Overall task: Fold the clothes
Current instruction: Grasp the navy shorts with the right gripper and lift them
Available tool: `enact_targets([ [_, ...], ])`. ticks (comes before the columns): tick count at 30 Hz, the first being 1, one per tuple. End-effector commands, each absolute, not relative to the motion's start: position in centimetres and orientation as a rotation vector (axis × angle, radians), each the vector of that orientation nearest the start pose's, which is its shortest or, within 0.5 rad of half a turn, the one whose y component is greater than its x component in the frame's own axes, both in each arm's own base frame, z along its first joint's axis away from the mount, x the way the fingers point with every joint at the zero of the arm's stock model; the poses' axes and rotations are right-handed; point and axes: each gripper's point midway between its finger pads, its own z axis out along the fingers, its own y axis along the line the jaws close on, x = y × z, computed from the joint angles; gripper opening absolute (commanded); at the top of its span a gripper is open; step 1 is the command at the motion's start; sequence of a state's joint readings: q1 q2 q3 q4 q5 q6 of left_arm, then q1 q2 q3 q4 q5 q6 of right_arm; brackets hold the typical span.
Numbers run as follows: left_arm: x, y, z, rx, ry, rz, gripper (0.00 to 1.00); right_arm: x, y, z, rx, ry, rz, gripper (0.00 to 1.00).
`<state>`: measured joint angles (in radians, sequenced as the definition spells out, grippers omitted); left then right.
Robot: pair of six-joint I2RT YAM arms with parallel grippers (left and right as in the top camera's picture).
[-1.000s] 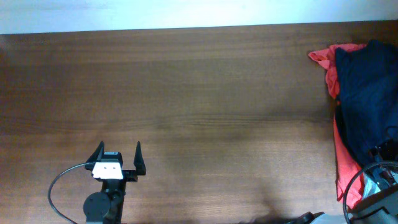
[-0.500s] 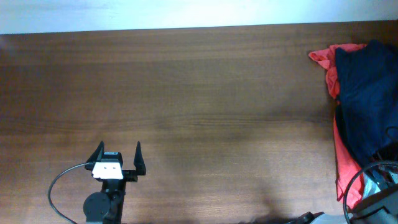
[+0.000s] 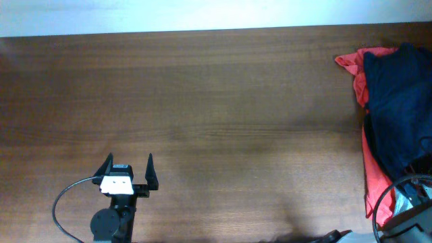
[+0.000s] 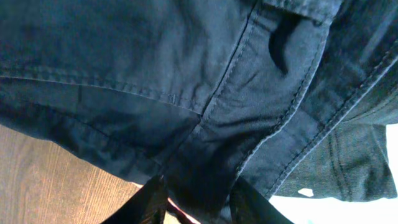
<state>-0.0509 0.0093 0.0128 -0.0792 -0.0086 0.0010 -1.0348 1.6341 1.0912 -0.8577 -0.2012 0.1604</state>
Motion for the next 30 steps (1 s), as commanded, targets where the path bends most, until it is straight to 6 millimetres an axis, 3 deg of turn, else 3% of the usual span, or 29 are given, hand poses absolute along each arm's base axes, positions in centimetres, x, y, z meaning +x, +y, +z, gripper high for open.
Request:
enact_targets([
  [1, 24.6, -0.9, 15.6, 0.04, 1.651, -0.011, 0.99, 18.8, -25.2, 5.3, 1.64, 2.414, 0.185, 0.39],
  [6, 24.6, -0.9, 15.6, 0.04, 1.651, -0.011, 0.99, 18.7, -24.9, 4.7, 1.674, 2.393, 0.194, 0.38],
  [10, 24.6, -0.9, 15.6, 0.04, 1.65, -0.011, 0.99, 19.2, -24.8, 5.0, 1.663, 2.378, 0.226, 0.05],
  [14, 24.6, -0.9, 15.6, 0.04, 1.651, -0.011, 0.99, 20.1, -24.8, 6.5, 1.637, 2.35, 0.276, 0.04],
  [22, 24.6, -0.9, 15.6, 0.04, 1.651, -0.011, 0.99, 23.3, -23.6, 12.7, 1.449, 2.343, 0.263, 0.04],
  [30, 24.6, -0.9, 15.6, 0.04, 1.651, -0.011, 0.99, 27.9, -18.2, 20.0, 1.187, 2.377, 0.267, 0.04],
])
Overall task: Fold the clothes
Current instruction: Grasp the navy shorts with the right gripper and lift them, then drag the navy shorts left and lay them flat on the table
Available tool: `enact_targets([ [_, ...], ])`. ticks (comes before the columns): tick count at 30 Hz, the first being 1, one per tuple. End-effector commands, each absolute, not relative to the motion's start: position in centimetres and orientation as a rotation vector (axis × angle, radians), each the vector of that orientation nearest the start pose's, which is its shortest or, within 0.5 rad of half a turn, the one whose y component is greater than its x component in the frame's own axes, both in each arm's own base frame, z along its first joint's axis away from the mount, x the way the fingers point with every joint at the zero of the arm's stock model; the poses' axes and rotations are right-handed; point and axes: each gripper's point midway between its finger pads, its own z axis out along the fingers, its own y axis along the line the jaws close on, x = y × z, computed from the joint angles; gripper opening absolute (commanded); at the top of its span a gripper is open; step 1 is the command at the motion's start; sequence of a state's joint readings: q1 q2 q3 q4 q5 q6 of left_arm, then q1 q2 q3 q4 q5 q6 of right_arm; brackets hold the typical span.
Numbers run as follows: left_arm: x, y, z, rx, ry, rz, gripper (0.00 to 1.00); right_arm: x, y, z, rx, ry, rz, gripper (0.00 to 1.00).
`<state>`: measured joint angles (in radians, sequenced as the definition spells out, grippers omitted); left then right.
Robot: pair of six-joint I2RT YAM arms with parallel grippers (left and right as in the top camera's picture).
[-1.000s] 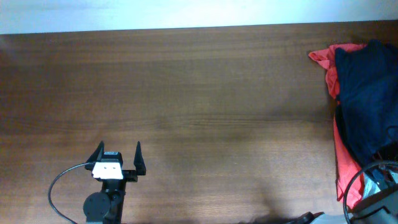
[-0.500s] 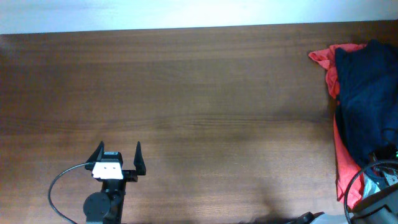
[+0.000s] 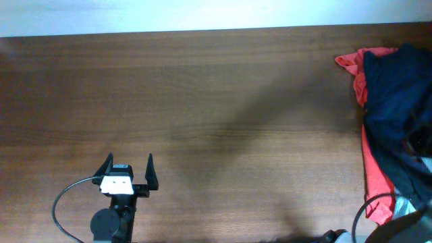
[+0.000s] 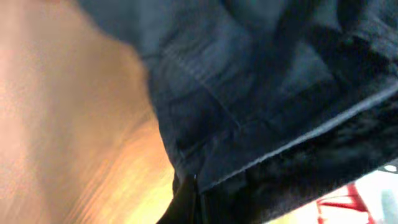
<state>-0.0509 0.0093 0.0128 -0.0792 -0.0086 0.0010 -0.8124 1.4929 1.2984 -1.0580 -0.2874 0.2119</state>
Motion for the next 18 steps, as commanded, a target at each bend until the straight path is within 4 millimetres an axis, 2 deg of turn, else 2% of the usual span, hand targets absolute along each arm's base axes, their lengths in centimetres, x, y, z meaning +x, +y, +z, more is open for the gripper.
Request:
enact_targets([
  [1, 24.6, -0.9, 15.6, 0.04, 1.651, -0.011, 0.99, 28.4, -17.4, 20.6, 1.166, 2.375, 0.276, 0.04],
  [4, 24.6, -0.9, 15.6, 0.04, 1.651, -0.011, 0.99, 29.9, -14.5, 21.9, 1.11, 2.371, 0.318, 0.04],
  [10, 24.6, -0.9, 15.6, 0.04, 1.651, -0.011, 0.99, 33.3, -8.1, 22.6, 1.015, 2.392, 0.437, 0.04],
  [11, 24.6, -0.9, 15.6, 0.04, 1.651, -0.011, 0.99, 34.3, -6.4, 22.9, 0.969, 2.392, 0.463, 0.04],
  [18, 24.6, -0.9, 15.6, 0.04, 1.651, -0.011, 0.99, 39.3, 2.2, 24.6, 0.799, 2.321, 0.594, 0.04],
])
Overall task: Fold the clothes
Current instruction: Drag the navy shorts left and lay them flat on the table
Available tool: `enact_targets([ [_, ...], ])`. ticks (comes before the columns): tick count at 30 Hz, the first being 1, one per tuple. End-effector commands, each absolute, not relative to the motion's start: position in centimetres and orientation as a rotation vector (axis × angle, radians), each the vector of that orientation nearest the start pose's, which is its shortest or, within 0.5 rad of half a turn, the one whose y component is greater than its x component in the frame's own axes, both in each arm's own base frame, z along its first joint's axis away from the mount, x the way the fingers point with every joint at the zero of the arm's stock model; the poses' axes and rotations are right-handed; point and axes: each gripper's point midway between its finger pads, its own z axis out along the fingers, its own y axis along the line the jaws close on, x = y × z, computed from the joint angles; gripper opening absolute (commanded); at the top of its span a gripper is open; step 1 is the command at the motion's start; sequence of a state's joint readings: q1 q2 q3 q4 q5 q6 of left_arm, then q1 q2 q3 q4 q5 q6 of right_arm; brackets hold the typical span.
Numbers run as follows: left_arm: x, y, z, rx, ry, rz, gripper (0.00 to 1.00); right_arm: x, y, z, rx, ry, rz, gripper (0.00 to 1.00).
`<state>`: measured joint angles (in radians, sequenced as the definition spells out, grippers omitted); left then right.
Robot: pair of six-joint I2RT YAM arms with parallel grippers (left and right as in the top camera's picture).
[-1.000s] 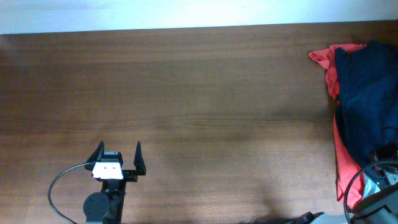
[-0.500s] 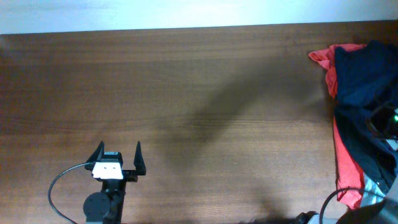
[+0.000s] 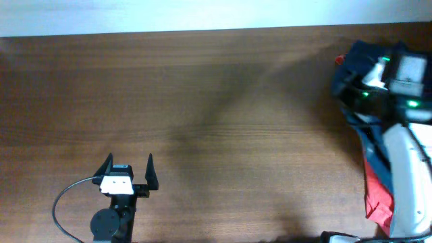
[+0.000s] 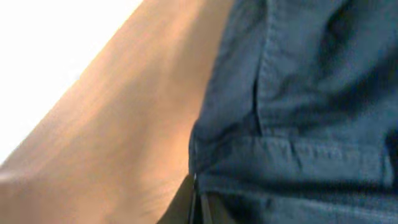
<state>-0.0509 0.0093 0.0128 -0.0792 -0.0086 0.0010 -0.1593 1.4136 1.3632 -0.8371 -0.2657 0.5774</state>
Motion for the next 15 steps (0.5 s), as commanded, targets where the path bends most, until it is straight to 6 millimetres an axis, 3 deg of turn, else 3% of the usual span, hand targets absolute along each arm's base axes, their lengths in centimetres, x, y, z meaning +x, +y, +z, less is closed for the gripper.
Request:
enact_targets([
  [1, 24.6, -0.9, 15.6, 0.04, 1.651, -0.011, 0.99, 39.9, 3.3, 24.7, 0.783, 2.311, 0.593, 0.04],
  [7, 24.6, -0.9, 15.6, 0.04, 1.651, -0.011, 0.99, 44.0, 10.8, 23.7, 0.685, 2.246, 0.589, 0.04],
  [15, 24.6, -0.9, 15.6, 0.04, 1.651, -0.011, 0.99, 50.6, 24.9, 20.5, 0.439, 2.059, 0.835, 0.06],
])
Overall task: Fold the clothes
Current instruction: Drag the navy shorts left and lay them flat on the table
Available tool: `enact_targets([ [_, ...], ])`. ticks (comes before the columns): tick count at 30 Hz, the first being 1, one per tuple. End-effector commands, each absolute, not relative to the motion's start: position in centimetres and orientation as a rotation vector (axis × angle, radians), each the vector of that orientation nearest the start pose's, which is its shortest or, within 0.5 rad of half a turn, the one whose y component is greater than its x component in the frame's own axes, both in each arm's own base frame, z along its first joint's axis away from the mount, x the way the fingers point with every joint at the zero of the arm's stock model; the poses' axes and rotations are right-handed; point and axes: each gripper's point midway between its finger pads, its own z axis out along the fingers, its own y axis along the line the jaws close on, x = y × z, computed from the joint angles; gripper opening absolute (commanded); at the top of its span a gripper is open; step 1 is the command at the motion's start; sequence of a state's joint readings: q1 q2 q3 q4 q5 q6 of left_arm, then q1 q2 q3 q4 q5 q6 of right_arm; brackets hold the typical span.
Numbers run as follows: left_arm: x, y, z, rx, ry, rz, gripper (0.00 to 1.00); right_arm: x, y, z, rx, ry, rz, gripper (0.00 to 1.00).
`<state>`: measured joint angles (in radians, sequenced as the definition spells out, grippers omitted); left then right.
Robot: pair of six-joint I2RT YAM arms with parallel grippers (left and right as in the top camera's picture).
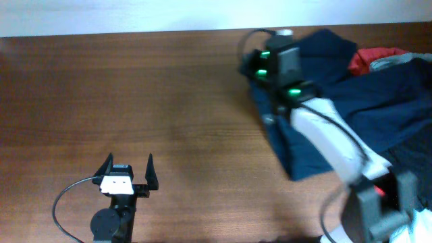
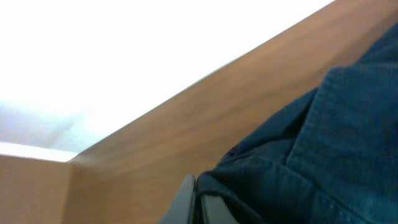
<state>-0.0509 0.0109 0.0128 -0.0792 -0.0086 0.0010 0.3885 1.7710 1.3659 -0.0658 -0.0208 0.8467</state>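
Note:
A navy garment (image 1: 378,101) lies stretched across the right half of the wooden table (image 1: 135,88), from the far middle to the right edge. My right gripper (image 1: 251,62) is at its far left corner, shut on a seamed edge of the navy cloth (image 2: 323,155). In the right wrist view the gripper (image 2: 196,186) has its fingers pressed together with the fabric between them. A red garment (image 1: 370,59) peeks out behind the navy one. Near the front left, my left gripper (image 1: 129,164) stands open with nothing in it.
The table's far edge (image 1: 135,32) meets a white wall just beyond the right gripper. A darker bit of cloth (image 1: 413,156) lies at the right edge under the navy garment. My right arm (image 1: 331,145) crosses the garment diagonally from the front right corner.
My right gripper has moved left along the far edge, from the far right corner to the far middle. The navy garment now trails behind it, spread across the table, and the red one shows behind.
The navy garment lay heaped on the red one at the right edge, with my right gripper open against its seams. Then the gripper was shut on the navy cloth. It held the cloth at the far right corner, and now at the far middle. The left arm stayed still.

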Motion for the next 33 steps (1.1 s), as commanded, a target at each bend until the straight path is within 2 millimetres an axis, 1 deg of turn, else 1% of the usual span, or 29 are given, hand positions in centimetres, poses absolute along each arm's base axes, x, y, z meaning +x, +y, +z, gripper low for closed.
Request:
enact_targets([
  [1, 24.6, -0.9, 15.6, 0.04, 1.651, -0.011, 0.99, 51.0, 26.2, 20.3, 0.415, 2.029, 0.865, 0.06],
  [3, 24.6, -0.9, 15.6, 0.04, 1.651, -0.011, 0.99, 51.8, 28.8, 19.6, 0.369, 1.969, 0.923, 0.07],
  [5, 24.6, -0.9, 15.6, 0.04, 1.651, -0.011, 0.99, 52.1, 30.5, 18.7, 0.34, 1.934, 0.959, 0.07],
  [7, 24.6, -0.9, 15.6, 0.04, 1.651, -0.011, 0.99, 52.3, 31.4, 18.1, 0.325, 1.914, 0.98, 0.08],
  [8, 24.6, -0.9, 15.6, 0.04, 1.651, -0.011, 0.99, 52.3, 31.7, 18.0, 0.319, 1.908, 0.988, 0.11],
  [9, 24.6, -0.9, 15.6, 0.04, 1.651, -0.011, 0.99, 52.3, 31.9, 18.1, 0.309, 1.904, 0.999, 0.17],
  [10, 24.6, -0.9, 15.6, 0.04, 1.651, -0.011, 0.99, 52.2, 32.1, 18.2, 0.288, 1.9, 1.005, 0.27],
  [11, 24.6, -0.9, 15.6, 0.04, 1.651, -0.011, 0.99, 52.1, 32.4, 18.5, 0.252, 1.897, 1.013, 0.43],
  [12, 24.6, -0.9, 15.6, 0.04, 1.651, -0.011, 0.99, 51.9, 32.9, 19.1, 0.194, 1.893, 1.03, 0.62],
  [13, 24.6, -0.9, 15.6, 0.04, 1.651, -0.011, 0.99, 51.9, 33.3, 19.7, 0.16, 1.887, 1.044, 0.83],
  [14, 24.6, -0.9, 15.6, 0.04, 1.651, -0.011, 0.99, 51.9, 33.6, 20.4, 0.124, 1.877, 1.061, 0.99],
  [16, 24.6, -0.9, 15.6, 0.04, 1.651, -0.011, 0.99, 51.9, 34.3, 21.9, 0.061, 1.852, 1.081, 0.98],
  [17, 24.6, -0.9, 15.6, 0.04, 1.65, -0.011, 0.99, 51.9, 34.8, 23.7, 0.001, 1.817, 1.106, 0.98],
  [18, 24.6, -0.9, 15.6, 0.04, 1.65, -0.011, 0.99, 51.8, 35.1, 24.7, -0.041, 1.803, 1.121, 0.98],
  [20, 24.6, -0.9, 15.6, 0.04, 1.651, -0.011, 0.99, 51.8, 35.1, 26.7, -0.101, 1.801, 1.141, 0.98],
  [21, 24.6, -0.9, 15.6, 0.04, 1.651, -0.011, 0.99, 51.8, 34.7, 27.5, -0.129, 1.818, 1.135, 0.98],
  [23, 24.6, -0.9, 15.6, 0.04, 1.651, -0.011, 0.99, 52.0, 33.3, 28.7, -0.163, 1.883, 1.084, 0.98],
  [25, 24.6, -0.9, 15.6, 0.04, 1.651, -0.011, 0.99, 52.1, 31.0, 29.4, -0.184, 1.959, 0.989, 0.99],
  [26, 24.6, -0.9, 15.6, 0.04, 1.651, -0.011, 0.99, 52.1, 29.5, 29.8, -0.192, 1.999, 0.932, 0.98],
  [28, 24.6, -0.9, 15.6, 0.04, 1.65, -0.011, 0.99, 52.0, 26.3, 30.4, -0.191, 2.07, 0.817, 0.98],
  [31, 24.6, -0.9, 15.6, 0.04, 1.651, -0.011, 0.99, 51.5, 19.9, 30.6, -0.125, 2.194, 0.612, 0.98],
  [32, 24.6, -0.9, 15.6, 0.04, 1.651, -0.011, 0.99, 51.0, 17.0, 30.6, -0.086, 2.246, 0.53, 0.98],
  [33, 24.6, -0.9, 15.6, 0.04, 1.651, -0.011, 0.99, 50.6, 14.9, 30.4, -0.053, 2.283, 0.479, 0.98],
])
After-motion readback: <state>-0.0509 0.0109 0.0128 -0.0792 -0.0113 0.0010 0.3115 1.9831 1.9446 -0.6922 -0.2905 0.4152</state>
